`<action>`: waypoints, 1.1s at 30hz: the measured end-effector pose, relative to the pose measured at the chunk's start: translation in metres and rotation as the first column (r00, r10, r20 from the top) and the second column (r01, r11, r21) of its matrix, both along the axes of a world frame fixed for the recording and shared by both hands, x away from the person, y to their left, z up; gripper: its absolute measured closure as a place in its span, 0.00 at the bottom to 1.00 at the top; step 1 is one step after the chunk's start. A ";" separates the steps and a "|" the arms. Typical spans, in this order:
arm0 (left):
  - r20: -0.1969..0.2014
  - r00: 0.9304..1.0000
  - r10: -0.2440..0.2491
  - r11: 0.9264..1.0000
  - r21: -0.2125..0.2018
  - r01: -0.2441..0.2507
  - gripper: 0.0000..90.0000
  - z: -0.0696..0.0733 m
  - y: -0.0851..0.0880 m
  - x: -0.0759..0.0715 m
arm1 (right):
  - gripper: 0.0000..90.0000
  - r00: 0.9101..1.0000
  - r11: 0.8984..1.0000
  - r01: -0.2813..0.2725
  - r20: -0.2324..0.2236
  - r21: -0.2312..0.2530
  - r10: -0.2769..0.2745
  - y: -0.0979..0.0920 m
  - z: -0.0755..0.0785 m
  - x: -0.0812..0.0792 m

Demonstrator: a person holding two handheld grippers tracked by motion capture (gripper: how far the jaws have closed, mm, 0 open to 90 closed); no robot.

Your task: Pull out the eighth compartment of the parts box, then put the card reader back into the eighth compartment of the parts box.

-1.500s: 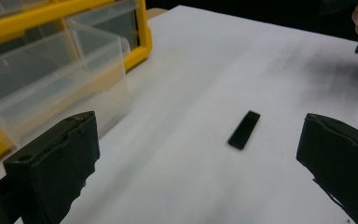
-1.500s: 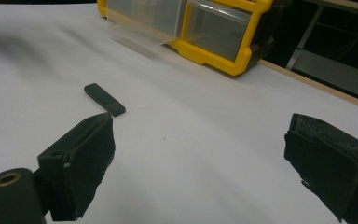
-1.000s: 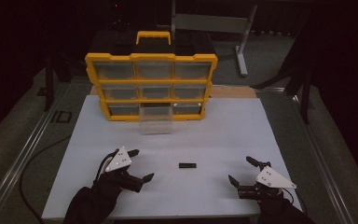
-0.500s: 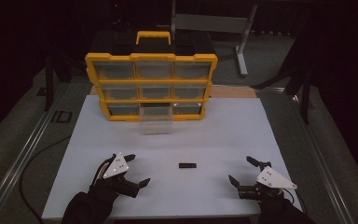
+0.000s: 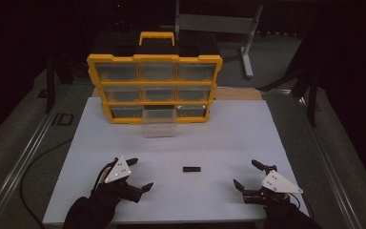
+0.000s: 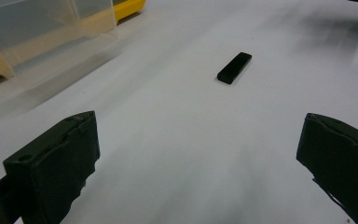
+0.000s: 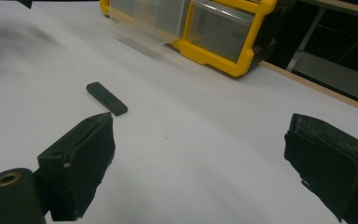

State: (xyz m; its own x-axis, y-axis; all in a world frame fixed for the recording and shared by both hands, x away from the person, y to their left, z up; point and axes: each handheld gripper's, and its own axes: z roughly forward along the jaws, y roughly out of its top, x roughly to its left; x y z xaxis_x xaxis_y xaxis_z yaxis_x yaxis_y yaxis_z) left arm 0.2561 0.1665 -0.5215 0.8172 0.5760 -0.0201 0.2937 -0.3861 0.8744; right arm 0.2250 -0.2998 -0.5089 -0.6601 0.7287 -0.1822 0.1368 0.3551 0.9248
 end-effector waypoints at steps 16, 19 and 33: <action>-0.007 1.000 -0.008 1.000 -0.010 0.008 0.00 0.003 0.001 -0.001 | 0.09 1.000 1.000 0.003 -0.006 -0.002 -0.003 0.000 0.000 0.000; -0.018 1.000 -0.016 1.000 -0.020 0.016 0.00 0.005 0.001 0.000 | 0.09 1.000 1.000 0.002 -0.005 -0.007 -0.003 0.000 0.000 0.000; -0.042 0.998 -0.057 0.997 -0.050 0.055 0.00 0.030 0.004 0.004 | 0.09 1.000 1.000 0.011 -0.011 0.004 -0.011 0.001 0.000 0.000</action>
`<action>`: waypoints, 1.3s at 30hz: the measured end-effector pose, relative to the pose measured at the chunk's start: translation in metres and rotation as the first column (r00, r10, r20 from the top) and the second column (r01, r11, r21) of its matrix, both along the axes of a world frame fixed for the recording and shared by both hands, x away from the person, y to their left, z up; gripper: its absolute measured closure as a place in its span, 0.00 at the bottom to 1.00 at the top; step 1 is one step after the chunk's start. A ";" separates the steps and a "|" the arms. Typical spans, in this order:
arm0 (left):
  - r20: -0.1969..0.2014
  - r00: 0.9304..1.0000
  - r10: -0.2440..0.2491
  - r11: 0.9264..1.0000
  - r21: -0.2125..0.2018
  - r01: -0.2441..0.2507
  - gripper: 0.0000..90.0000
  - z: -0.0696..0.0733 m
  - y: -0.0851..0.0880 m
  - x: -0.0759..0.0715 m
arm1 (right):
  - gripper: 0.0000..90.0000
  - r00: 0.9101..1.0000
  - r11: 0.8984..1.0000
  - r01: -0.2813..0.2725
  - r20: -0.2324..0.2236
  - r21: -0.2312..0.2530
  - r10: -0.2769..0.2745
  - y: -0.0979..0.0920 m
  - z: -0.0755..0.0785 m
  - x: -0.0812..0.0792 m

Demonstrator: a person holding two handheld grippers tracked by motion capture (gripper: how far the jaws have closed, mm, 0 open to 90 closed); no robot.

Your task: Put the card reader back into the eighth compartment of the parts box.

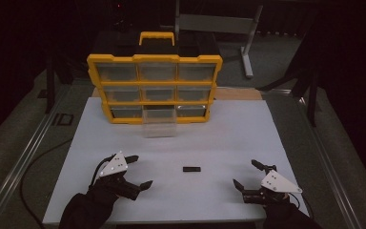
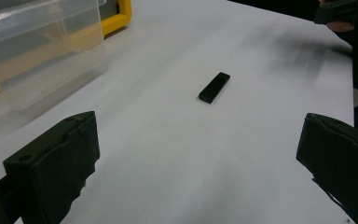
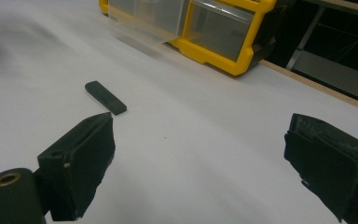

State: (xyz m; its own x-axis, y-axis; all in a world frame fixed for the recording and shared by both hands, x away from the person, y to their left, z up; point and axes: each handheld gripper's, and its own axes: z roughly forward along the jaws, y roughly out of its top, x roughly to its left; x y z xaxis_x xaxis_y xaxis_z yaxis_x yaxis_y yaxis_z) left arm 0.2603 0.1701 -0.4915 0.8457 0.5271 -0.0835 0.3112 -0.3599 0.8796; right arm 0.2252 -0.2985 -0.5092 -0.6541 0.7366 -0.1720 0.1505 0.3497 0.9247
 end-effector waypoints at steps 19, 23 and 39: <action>0.028 0.998 -0.061 0.998 -0.004 0.061 0.00 0.049 -0.019 0.013 | 0.09 1.000 1.000 -0.007 0.002 -0.006 0.007 0.000 0.000 0.000; 0.051 0.996 -0.073 0.997 0.003 0.073 0.00 0.056 -0.027 0.015 | 0.09 1.000 1.000 -0.003 -0.002 0.000 0.003 0.000 0.000 0.000; 0.049 0.988 -0.143 0.989 0.041 0.141 0.00 0.059 -0.060 0.024 | 0.09 1.000 1.000 -0.006 -0.004 0.005 0.006 0.000 0.000 0.000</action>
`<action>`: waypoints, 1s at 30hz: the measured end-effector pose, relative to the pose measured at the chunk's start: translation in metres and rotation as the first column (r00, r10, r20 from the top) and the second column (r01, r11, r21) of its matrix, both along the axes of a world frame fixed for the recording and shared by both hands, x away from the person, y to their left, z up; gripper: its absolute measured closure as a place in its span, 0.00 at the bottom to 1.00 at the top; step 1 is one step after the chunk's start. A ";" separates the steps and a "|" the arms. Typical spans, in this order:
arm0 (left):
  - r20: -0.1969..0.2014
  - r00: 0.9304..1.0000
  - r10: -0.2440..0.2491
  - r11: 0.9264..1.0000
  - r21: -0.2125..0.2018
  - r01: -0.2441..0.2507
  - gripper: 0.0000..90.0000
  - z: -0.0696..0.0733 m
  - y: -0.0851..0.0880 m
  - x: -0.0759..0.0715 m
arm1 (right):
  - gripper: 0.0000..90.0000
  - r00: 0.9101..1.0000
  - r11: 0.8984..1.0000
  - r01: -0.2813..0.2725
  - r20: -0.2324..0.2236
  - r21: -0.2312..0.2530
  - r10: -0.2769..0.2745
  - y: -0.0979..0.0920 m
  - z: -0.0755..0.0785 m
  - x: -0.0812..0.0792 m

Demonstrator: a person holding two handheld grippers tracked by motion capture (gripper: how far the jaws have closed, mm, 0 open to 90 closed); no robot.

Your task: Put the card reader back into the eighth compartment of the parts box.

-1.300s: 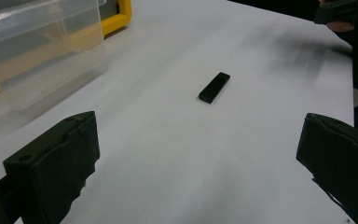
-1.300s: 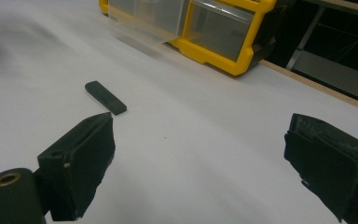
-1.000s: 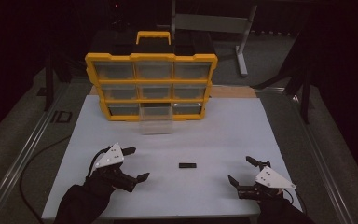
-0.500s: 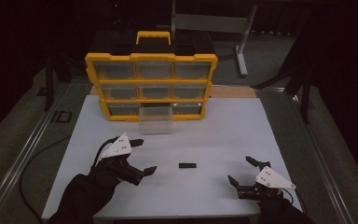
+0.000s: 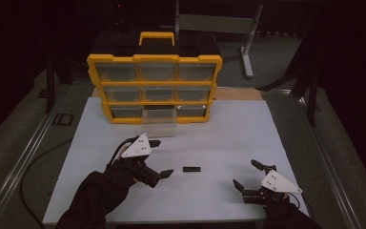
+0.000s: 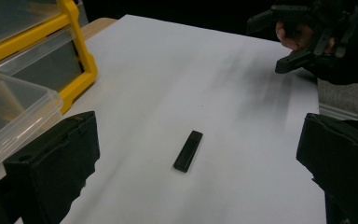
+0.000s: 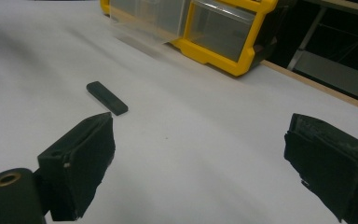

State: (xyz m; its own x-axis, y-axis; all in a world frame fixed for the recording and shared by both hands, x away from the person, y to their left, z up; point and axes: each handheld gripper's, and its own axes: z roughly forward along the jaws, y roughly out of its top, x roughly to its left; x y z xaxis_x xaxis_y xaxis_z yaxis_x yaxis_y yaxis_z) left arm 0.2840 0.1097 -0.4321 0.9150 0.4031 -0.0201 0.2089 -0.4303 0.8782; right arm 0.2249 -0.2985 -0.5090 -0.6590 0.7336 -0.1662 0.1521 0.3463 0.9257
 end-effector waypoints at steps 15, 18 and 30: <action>-0.015 0.999 -0.040 0.999 0.016 0.041 0.00 -0.013 -0.028 0.009 | 0.09 1.000 1.000 -0.002 0.003 -0.002 0.002 0.000 0.000 0.000; -0.017 0.999 -0.043 0.999 0.019 0.043 0.00 -0.016 -0.029 0.010 | 0.09 1.000 1.000 -0.003 0.001 0.000 0.003 0.000 0.000 0.000; -0.030 0.999 -0.045 0.998 0.034 0.046 0.00 -0.037 -0.039 0.016 | 0.09 1.000 1.000 -0.008 0.004 -0.012 0.008 0.000 0.000 0.000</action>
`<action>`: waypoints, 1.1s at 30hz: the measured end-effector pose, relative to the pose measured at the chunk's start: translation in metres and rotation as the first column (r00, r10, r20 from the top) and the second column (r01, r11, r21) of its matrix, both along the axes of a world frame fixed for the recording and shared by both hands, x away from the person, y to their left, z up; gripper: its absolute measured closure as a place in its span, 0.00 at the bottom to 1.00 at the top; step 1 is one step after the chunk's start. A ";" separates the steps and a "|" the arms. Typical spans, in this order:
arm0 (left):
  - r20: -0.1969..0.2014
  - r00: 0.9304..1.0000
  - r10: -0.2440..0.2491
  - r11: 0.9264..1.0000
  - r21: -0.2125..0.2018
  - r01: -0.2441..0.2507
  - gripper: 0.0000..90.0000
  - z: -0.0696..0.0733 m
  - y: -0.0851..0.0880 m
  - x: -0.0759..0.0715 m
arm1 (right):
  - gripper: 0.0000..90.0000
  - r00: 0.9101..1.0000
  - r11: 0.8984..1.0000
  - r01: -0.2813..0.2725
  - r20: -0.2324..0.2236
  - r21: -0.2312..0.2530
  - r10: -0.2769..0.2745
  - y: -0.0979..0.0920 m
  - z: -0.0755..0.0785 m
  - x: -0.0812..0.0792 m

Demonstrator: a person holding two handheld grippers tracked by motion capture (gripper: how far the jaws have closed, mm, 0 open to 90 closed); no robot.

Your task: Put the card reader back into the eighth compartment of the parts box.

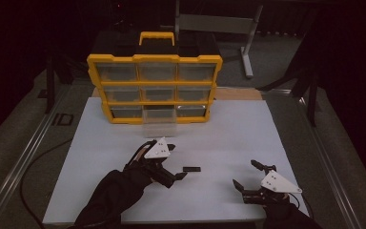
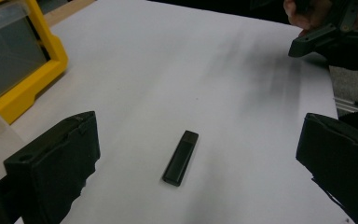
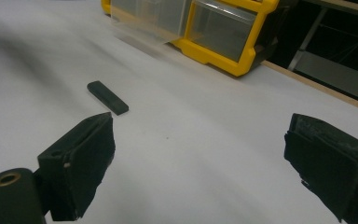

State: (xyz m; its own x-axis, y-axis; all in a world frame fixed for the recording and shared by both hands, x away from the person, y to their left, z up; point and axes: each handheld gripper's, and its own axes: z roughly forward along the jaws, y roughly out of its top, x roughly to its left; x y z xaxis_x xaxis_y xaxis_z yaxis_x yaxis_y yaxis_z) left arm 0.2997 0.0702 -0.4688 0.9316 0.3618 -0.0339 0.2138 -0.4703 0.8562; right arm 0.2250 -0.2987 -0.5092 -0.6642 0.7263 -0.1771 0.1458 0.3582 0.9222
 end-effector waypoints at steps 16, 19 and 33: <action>-0.025 1.000 -0.001 1.000 0.024 0.002 0.00 -0.024 -0.010 0.005 | 0.09 1.000 1.000 0.002 0.000 0.004 -0.002 0.000 0.000 0.000; -0.024 1.000 0.000 1.000 0.030 0.001 0.00 -0.027 -0.011 0.006 | 0.09 1.000 1.000 -0.001 0.001 0.000 0.001 0.000 0.000 0.000; -0.043 0.999 -0.025 0.997 0.066 0.028 0.00 -0.043 -0.022 0.011 | 0.09 1.000 1.000 0.000 -0.007 0.004 0.000 0.001 0.000 0.000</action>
